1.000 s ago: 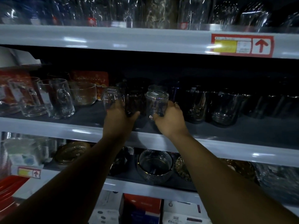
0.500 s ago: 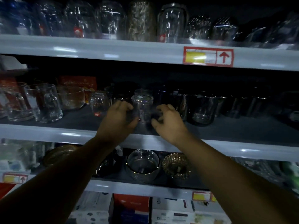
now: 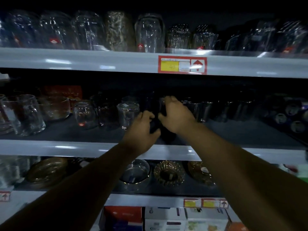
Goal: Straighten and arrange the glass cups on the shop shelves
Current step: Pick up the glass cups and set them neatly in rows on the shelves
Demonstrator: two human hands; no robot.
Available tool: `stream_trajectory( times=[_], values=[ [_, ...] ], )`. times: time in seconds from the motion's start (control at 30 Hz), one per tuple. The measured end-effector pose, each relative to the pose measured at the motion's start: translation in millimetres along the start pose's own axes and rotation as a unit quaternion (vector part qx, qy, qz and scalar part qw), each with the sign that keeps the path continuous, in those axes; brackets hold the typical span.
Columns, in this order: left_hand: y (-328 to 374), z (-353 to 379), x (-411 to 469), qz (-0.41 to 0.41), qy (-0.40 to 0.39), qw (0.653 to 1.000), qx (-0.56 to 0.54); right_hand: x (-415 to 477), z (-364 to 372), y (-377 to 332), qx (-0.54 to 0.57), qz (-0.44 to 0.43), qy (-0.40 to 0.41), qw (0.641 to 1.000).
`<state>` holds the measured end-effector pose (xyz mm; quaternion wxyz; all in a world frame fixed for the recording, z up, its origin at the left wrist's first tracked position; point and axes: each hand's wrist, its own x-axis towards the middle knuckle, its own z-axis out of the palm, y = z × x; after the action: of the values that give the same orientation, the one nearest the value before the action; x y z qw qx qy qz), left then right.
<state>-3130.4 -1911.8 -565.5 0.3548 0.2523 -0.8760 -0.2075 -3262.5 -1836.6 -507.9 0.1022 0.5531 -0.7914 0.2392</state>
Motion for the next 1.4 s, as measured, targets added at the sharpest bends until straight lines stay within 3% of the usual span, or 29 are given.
stream_trajectory(
  times=[0.2,0.33,0.47,0.57,0.73,0.83,0.9,0.93,1.1,1.17,1.27,1.4],
  values=[
    [-7,-5,-14,-0.033,0.010,0.999,-0.038,-15,1,-4,0.024,-0.022,0.043,0.999],
    [-2,-8,-18,-0.091,-0.009,0.994,-0.063,-32,-2,-4,0.096,-0.020,0.062,0.993],
    [13,-15,-27,-0.084,-0.038,0.986,-0.136,-45,-13,-9,0.207,0.034,0.097,0.973],
    [24,-20,-29,-0.082,-0.011,0.963,-0.258,-50,-26,-15,0.367,0.107,0.114,0.917],
    [38,-34,-35,-0.094,0.028,0.925,-0.367,-67,-42,-18,0.630,0.203,0.005,0.750],
    [45,-41,-41,-0.110,0.011,0.916,-0.386,-74,-46,-17,0.673,0.214,-0.030,0.708],
    [48,-48,-41,-0.114,0.006,0.920,-0.376,-78,-49,-15,0.657,0.221,-0.044,0.719],
    [50,-52,-39,-0.115,0.004,0.923,-0.366,-79,-51,-14,0.631,0.222,-0.044,0.742],
    [55,-82,-25,-0.117,-0.023,0.948,-0.294,-80,-44,6,0.356,0.141,0.031,0.923],
    [56,-91,-18,-0.140,-0.045,0.953,-0.266,-84,-43,10,0.231,0.068,0.029,0.970],
    [57,-97,-8,-0.169,-0.076,0.957,-0.225,-88,-39,9,0.161,-0.024,0.034,0.986],
    [63,-89,-4,-0.159,-0.091,0.964,-0.194,-80,-30,-1,0.177,-0.041,-0.029,0.983]
  ],
)
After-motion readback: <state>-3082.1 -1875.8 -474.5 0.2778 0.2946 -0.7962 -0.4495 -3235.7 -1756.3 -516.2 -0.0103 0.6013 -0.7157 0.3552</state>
